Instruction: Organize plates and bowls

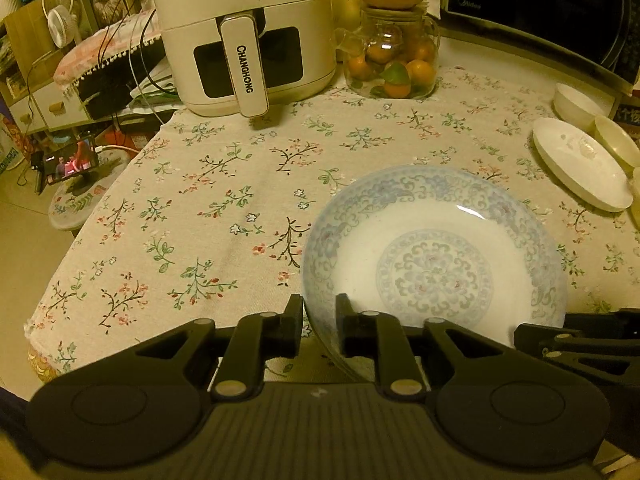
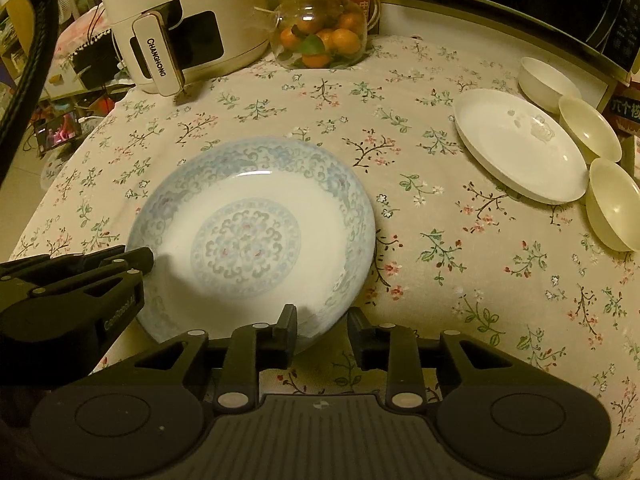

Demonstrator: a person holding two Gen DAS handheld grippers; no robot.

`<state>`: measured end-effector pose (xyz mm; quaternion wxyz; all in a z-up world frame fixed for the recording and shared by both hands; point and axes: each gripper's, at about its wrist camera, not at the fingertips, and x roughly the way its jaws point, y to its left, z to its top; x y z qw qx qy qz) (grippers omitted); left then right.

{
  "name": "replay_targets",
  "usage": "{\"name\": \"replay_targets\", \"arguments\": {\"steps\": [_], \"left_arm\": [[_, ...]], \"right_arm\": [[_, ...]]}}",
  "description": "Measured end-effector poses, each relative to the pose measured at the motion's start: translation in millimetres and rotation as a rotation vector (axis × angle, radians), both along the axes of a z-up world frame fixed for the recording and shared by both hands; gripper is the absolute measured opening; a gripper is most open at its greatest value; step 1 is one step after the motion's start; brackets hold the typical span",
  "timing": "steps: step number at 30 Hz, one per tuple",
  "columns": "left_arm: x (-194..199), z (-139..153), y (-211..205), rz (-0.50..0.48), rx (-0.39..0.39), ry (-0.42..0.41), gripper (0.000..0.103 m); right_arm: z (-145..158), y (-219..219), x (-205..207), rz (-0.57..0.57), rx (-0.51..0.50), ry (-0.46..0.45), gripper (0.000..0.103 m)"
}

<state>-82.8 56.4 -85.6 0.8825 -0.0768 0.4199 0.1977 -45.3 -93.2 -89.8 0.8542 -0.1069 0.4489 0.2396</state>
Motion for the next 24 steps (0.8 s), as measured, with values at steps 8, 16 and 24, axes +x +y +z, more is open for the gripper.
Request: {"name": "replay_targets", "arguments": {"steps": [8, 16, 24], "left_arm": [[1, 2, 5, 0.016, -0.016, 0.006, 0.024], [4, 10, 16, 0.030, -0.050, 0.006, 0.038], [18, 25, 15, 0.005, -0.027, -0.017, 0.059]], "right_arm": [[4, -5, 3, -0.023, 0.026, -0.008, 0.029], [12, -16, 13, -0.047, 0.083, -0.017, 0.034], [25, -30, 29, -0.072, 0.137, -0.021, 0.040]]}}
